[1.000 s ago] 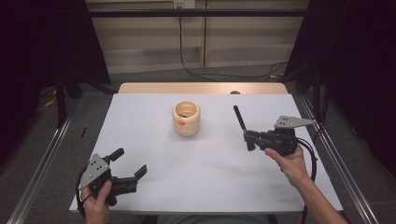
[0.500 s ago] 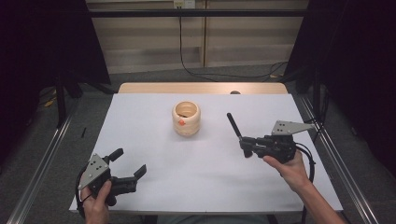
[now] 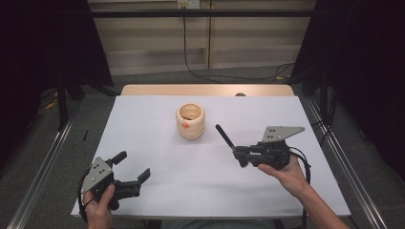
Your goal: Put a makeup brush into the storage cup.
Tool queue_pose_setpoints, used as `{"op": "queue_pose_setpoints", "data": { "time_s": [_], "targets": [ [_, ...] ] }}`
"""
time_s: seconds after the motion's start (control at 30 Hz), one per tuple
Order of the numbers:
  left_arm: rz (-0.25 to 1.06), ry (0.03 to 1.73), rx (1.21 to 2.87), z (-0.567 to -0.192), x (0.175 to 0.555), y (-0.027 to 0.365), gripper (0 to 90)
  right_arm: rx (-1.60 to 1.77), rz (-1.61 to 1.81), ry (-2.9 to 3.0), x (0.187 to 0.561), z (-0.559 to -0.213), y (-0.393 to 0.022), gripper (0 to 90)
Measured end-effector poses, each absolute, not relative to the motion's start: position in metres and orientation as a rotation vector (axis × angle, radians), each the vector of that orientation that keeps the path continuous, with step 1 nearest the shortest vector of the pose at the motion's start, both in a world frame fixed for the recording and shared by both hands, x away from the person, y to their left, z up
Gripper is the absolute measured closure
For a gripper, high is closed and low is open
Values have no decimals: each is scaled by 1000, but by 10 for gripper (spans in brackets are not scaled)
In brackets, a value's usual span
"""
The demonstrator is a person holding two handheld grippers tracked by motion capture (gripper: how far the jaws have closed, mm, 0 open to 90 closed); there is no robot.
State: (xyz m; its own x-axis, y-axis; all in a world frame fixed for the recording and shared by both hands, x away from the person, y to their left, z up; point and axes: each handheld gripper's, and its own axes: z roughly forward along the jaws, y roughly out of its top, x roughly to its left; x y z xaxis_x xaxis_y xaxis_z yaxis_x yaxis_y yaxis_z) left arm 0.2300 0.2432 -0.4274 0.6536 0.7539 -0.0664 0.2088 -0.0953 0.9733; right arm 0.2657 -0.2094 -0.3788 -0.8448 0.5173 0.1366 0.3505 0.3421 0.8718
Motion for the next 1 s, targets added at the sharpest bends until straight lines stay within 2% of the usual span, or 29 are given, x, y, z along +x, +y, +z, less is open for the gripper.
{"op": "queue_pose_setpoints", "data": {
  "time_s": [1.0],
  "targets": [
    [545, 781, 1651, -428, 231, 242, 4, 658, 1060, 2820, 276, -377, -167, 780]
  ]
}}
